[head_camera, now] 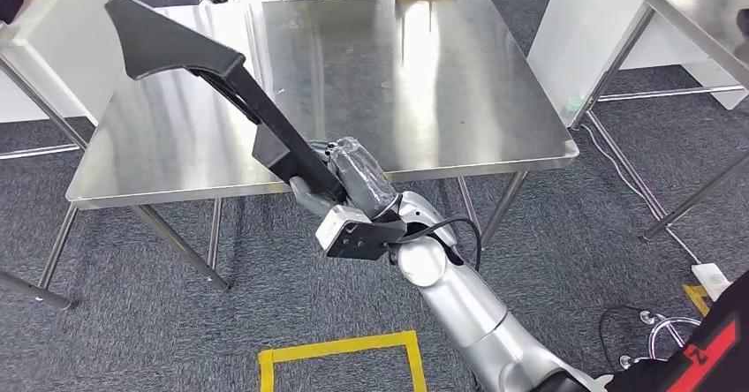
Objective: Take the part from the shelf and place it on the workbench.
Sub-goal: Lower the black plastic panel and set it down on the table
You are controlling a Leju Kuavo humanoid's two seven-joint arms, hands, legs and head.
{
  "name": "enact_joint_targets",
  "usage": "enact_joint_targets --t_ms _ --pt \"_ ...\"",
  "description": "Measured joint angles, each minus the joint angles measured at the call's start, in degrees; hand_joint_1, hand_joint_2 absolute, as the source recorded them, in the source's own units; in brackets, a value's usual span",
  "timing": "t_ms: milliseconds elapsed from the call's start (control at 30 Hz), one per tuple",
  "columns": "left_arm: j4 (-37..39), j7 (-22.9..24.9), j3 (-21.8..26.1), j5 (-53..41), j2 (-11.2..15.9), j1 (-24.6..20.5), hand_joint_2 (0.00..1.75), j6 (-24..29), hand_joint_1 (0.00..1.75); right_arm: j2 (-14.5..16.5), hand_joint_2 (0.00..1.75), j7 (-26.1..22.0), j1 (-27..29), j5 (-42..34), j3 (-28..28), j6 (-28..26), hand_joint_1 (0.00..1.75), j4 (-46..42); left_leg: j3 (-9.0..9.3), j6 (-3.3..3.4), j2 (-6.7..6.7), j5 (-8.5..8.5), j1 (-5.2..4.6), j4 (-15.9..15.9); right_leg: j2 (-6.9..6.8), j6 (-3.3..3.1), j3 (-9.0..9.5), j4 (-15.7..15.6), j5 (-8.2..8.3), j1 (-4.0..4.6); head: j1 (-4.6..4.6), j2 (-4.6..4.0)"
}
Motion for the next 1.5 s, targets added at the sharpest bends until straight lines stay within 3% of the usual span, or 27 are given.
enact_joint_targets --t_ms 67,100,167,233,300,333,400,433,467,500,567,633,700,767,800,833,867,933,1000,1100,1133,1233,1300,1333,1400,1433,1500 --pt "-0.05 0.05 0.01 -0.08 -0.05 -0.06 1.75 0.02 0.0 0.08 1.75 0.19 -0.95 0.18 0.07 -0.08 1.75 0.66 1.41 0.89 -0.07 -0.49 -0.16 -1.11 -0.03 0.89 0.27 0.3 0.34 0.12 0.02 0.0" --pt "-0.07 0.03 0.02 -0.09 -0.07 -0.05 1.75 0.03 0.0 0.11 1.75 0.19 -1.37 0.24 0.12 -0.18 1.75 0.95 2.22 1.4 -0.2 -0.74 -0.14 -1.67 -0.07 1.28 -0.41 2.09 0.82 0.13 0.05 0.0" --pt "-0.08 -0.14 0.02 -0.18 -0.05 -0.11 1.75 0.05 0.0 0.05 1.75 0.17 -1.95 0.45 0.28 -0.5 1.75 1.68 3.86 2.21 -0.45 -1.48 -0.02 -2.42 -0.09 1.38 -4.83 8.62 0.74 -0.03 0.13 0.0" --pt "-0.07 -0.48 0.02 -0.39 -0.04 -0.03 1.75 0.06 0.0 -0.26 1.75 0.15 -2.19 0.82 0.41 -0.99 1.75 2.66 5.32 2.49 -0.73 -2.73 -0.01 -2.74 -0.08 0.87 -10.38 15.18 -1.75 -0.06 0.16 0.0" --pt "-0.05 -0.79 0.02 -0.63 -0.08 0.23 1.75 0.02 0.0 -0.6 1.75 0.15 -2.33 1.39 0.52 -1.53 1.75 3.82 7.25 2.36 -1.1 -4.28 0.02 -2.81 -0.09 0.65 -13.67 16.08 -3.98 -0.15 0.16 0.0" --pt "-0.04 -0.92 0.02 -0.72 -0.08 0.32 1.75 -0.03 0.0 -0.78 1.75 0.15 -2.56 1.72 0.63 -1.86 1.75 4.5 8.4 2.21 -1.27 -5.16 0.04 -2.81 -0.13 1.08 -14.11 13.79 -3.17 -0.26 0.16 0.0" --pt "0.0 -1.11 0.02 -0.84 -0.05 0.42 1.75 -0.13 0.0 -1.22 1.75 0.16 -3.33 2.21 0.89 -2.59 1.75 6.11 10.4 1.77 -1.49 -7.09 -0.03 -2.72 -0.46 2.78 -13.93 6.23 3.04 -0.46 0.15 0.0" --pt "0.03 -1.18 0.02 -0.96 -0.02 0.42 1.75 -0.2 0.0 -1.44 1.75 0.25 -3.81 2.48 1.05 -2.94 1.75 6.94 11.23 1.44 -1.58 -8.08 -0.13 -2.71 -0.76 3.2 -13.42 3.08 6.45 -0.43 0.18 0.0" --pt "0.06 -1.22 0.02 -1.11 0.01 0.41 1.75 -0.26 0.0 -1.61 1.75 0.4 -4.32 2.85 1.17 -3.23 1.75 7.71 11.93 1.07 -1.59 -8.92 -0.23 -2.8 -0.94 3.01 -12.96 1.15 9.0 -0.28 0.07 0.0" --pt "0.09 -1.24 0.02 -1.3 0.04 0.36 1.75 -0.34 0.0 -1.72 1.75 0.59 -4.94 3.26 1.29 -3.5 1.75 8.44 12.73 0.74 -1.54 -9.38 -0.31 -2.54 -1.0 2.26 -12.55 0.33 10.05 -0.25 -0.01 0.0" --pt "0.08 -1.22 0.02 -1.66 0.1 0.19 1.75 -0.6 0.0 -1.56 1.75 0.99 -6.48 4.26 1.62 -4.0 1.75 9.82 13.09 0.28 -1.3 -9.44 -0.18 -1.4 -0.69 0.57 -11.26 0.21 10.0 -0.42 -0.21 0.0" --pt "0.09 -1.17 0.01 -1.85 0.17 -0.08 1.75 -0.83 0.0 -1.3 1.75 1.28 -8.02 5.04 2.11 -4.52 1.75 11.44 10.88 -0.1 -1.02 -8.92 0.05 3.23 -0.5 -0.7 -9.83 0.04 9.17 -0.68 -0.22 0.0" --pt "0.11 -1.02 -0.03 -1.92 0.23 -0.19 1.75 -0.96 0.0 -1.06 1.75 1.44 -9.13 5.69 2.64 -4.97 1.75 13.23 5.95 -0.75 -0.83 -10.25 0.31 10.17 -0.43 -1.58 -8.43 -0.03 7.93 -0.68 -0.22 0.0" --pt "0.13 -0.83 -0.05 -1.86 0.32 -0.06 1.75 -1.02 0.0 -0.84 1.75 1.66 -9.95 6.54 3.29 -5.26 1.75 15.23 1.14 -1.46 -0.74 -13.39 0.68 14.29 -0.25 -1.69 -6.95 -0.04 6.54 -0.65 -0.24 0.0" --pt "0.13 -0.76 -0.04 -1.72 0.37 0.02 1.75 -1.02 0.0 -0.73 1.75 1.85 -10.39 7.06 3.68 -5.41 1.75 16.39 -0.34 -1.72 -0.68 -14.2 0.87 14.21 -0.13 -1.61 -6.07 -0.04 5.81 -0.65 -0.23 0.0" --pt "0.14 -0.76 -0.02 -1.59 0.43 0.08 1.75 -0.98 0.0 -0.61 1.75 2.08 -10.94 7.6 4.12 -5.54 1.75 17.66 -1.07 -1.85 -0.58 -13.62 1.04 12.56 -0.03 -1.46 -5.05 -0.04 5.02 -0.67 -0.23 0.0" --pt "0.16 -0.76 0.0 -1.46 0.48 0.11 1.75 -0.93 0.0 -0.47 1.75 2.27 -11.57 8.05 4.57 -5.68 1.75 18.96 -1.18 -1.86 -0.48 -11.47 1.16 9.69 0.03 -1.28 -3.97 -0.04 4.19 -0.7 -0.22 0.0" --pt "0.31 -0.73 0.09 -1.36 0.57 0.26 1.75 -0.84 0.0 -0.11 1.75 2.48 -12.83 8.74 5.41 -6.13 1.75 21.43 -0.72 -1.45 -0.29 -4.25 1.13 2.94 0.15 -0.77 -2.23 -0.04 2.6 -0.62 -0.24 0.0" --pt "0.49 -0.64 0.3 -1.29 0.62 0.38 1.75 -0.78 0.0 0.3 1.75 2.83 -14.07 9.49 6.2 -6.74 1.75 23.74 -0.15 -0.67 -0.31 -0.24 0.85 -0.34 0.33 0.02 -1.04 -0.1 1.36 -0.28 -0.26 0.0" --pt "0.55 -0.67 0.69 -1.15 0.5 0.29 1.75 -0.61 0.0 0.89 1.75 3.74 -16.27 11.33 7.14 -8.19 1.75 26.99 1.46 0.82 -0.46 -0.69 0.64 -1.02 0.32 1.16 -0.27 1.08 0.96 0.06 -0.15 0.0" --pt "0.55 -0.72 0.8 -1.13 0.46 0.23 1.75 -0.48 0.0 0.98 1.75 4.02 -17.09 12.03 7.46 -8.82 1.75 28.17 2.1 1.3 -0.49 -0.9 0.63 -1.17 0.22 1.3 -1.41 3.09 0.93 0.05 -0.07 0.0" --pt "0.55 -0.79 0.97 -1.04 0.48 0.14 1.75 -0.18 0.0 1.01 1.75 4.46 -18.35 13.03 8.3 -9.83 1.75 31.19 3.56 2.04 -0.77 -2.08 0.61 -1.3 0.02 0.82 -8.61 13.44 -1.22 -0.07 -0.02 0.0" --pt "0.57 -0.79 0.99 -1.01 0.43 0.27 1.75 -0.16 0.0 0.92 1.75 4.62 -18.36 13.11 8.61 -9.89 1.75 32.6 4.78 2.12 -1.09 -3.24 0.51 -1.3 0.0 0.44 -12.57 16.32 -3.59 -0.04 -0.01 0.0" --pt "0.58 -0.79 0.99 -1.01 0.39 0.34 1.75 -0.16 0.0 0.89 1.75 4.81 -18.4 13.32 8.76 -9.89 1.75 33.22 5.6 2.08 -1.25 -3.87 0.44 -1.3 0.0 0.62 -13.2 14.99 -3.53 -0.03 -0.02 0.0" --pt "0.61 -0.79 1.0 -1.02 0.35 0.38 1.75 -0.16 0.0 0.88 1.75 5.42 -18.66 14.17 9.01 -9.91 1.75 34.27 7.11 1.98 -1.44 -4.9 0.33 -1.31 -0.01 1.41 -12.59 9.69 -0.94 0.0 -0.01 0.0" --pt "0.64 -0.76 1.01 -1.03 0.35 0.38 1.75 -0.16 0.0 0.88 1.75 6.05 -18.91 15.05 9.2 -10.03 1.75 34.96 7.57 1.9 -1.5 -5.36 0.29 -1.35 -0.09 1.94 -11.85 6.31 1.6 0.05 0.0 0.0" --pt "0.74 -0.68 1.02 -1.09 0.37 0.31 1.75 -0.24 0.0 1.01 1.75 7.68 -19.68 17.46 9.8 -10.78 1.75 37.14 8.54 1.51 -1.63 -6.24 0.15 -1.31 -0.37 2.04 -10.74 2.19 5.64 0.24 -0.01 0.0"
